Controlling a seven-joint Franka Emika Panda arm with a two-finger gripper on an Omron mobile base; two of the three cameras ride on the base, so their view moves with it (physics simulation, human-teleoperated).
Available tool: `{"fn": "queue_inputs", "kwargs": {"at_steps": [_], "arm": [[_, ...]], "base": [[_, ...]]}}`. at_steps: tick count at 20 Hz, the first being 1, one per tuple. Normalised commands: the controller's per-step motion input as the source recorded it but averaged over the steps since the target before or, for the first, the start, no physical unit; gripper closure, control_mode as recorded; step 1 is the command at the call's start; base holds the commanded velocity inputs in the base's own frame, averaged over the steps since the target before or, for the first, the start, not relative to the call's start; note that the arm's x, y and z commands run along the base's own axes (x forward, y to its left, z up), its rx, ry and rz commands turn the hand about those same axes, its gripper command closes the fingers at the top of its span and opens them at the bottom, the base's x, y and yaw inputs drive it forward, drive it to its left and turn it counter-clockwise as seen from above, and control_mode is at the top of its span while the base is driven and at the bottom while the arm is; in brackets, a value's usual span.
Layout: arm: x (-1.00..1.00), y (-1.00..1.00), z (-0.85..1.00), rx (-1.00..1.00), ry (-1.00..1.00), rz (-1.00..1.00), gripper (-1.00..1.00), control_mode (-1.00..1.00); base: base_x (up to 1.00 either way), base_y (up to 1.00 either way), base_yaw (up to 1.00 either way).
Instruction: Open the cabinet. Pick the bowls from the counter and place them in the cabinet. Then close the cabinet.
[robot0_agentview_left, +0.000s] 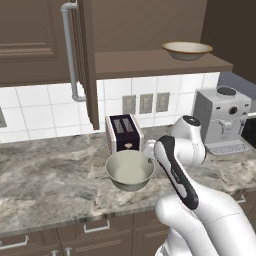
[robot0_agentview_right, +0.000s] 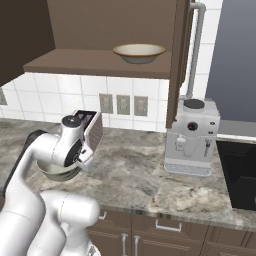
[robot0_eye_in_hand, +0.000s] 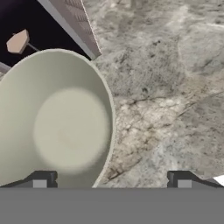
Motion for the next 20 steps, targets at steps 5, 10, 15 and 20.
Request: {"fn": "queue_inputs", "kwargs": {"at_steps": [5, 10, 15, 20], "arm": [[0.29, 0.0, -0.17, 0.0, 0.0, 0.0, -1.0, -1.0], [0.23, 0.0, -0.25, 0.0, 0.0, 0.0, -1.0, -1.0], [0.07, 0.0, -0.3, 0.0, 0.02, 0.01, -1.0, -1.0], [0.15, 0.07, -0.3, 0.0, 0.0, 0.0, -1.0, -1.0]], "base": [[0.0, 0.0, 0.0], [0.0, 0.0, 0.0], [0.0, 0.0, 0.0], [0.0, 0.0, 0.0]]}}
